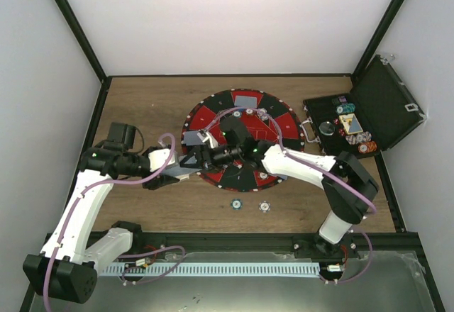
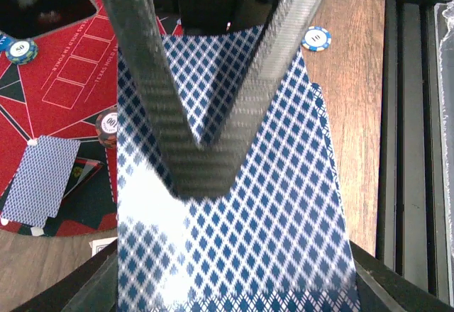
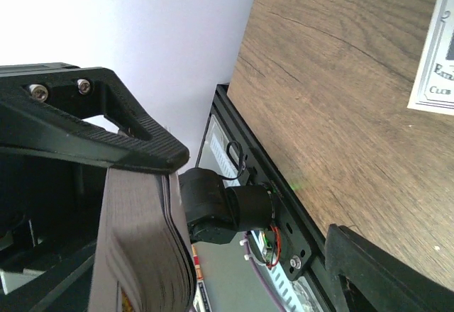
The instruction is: Distribute texas hold em gaming equipment
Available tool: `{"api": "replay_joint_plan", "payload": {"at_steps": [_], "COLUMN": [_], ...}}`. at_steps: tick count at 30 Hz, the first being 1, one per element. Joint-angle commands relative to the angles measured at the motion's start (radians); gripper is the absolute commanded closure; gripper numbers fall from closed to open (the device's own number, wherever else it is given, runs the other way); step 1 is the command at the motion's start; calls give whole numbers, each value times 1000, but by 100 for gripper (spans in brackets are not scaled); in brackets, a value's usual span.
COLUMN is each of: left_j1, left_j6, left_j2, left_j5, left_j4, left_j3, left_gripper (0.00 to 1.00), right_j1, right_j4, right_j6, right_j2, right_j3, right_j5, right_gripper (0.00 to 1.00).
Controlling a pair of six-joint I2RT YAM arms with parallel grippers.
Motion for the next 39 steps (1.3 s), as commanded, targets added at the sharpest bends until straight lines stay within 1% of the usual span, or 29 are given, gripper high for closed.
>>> {"api": "replay_joint_plan", "payload": {"at_steps": [1,8,13,16,21,23,26,36,39], "left_j1": [0,1,0,0,0,0,0,1,1], "left_j6": [31,28,29,29,29,29,29,27,27], "left_j2": [-9,-9,-13,-13,-14,-15,-15,-15,-16], "left_j5": [72,68,64,65,67,66,63,60,57], "left_j4": [8,17,18,19,22,22,22,21,19], "left_j3": [46,35,30,27,23,23,22,20,20], "left_gripper": [91,91,91,91,91,91,91,91,91], "right_j1": [-35,-37,-36,-36,-39,-44,-49,-105,-150], "right_j4": [-74,-28,-35,-46,-47,-56,-66,-121,-167], "right_j6": [-11,24,35,37,48,47,44,14,-22], "right_j2": [-30,-86,-145,-177,-210,-217,-224,-281,-298], "right_j3": [-35,-27,-26,-38,-54,-56,-56,-68,-56], "right_j5": [48,18,24,36,48,54,54,29,1], "right_gripper": [26,28,35,42,66,73,81,98,99]}}
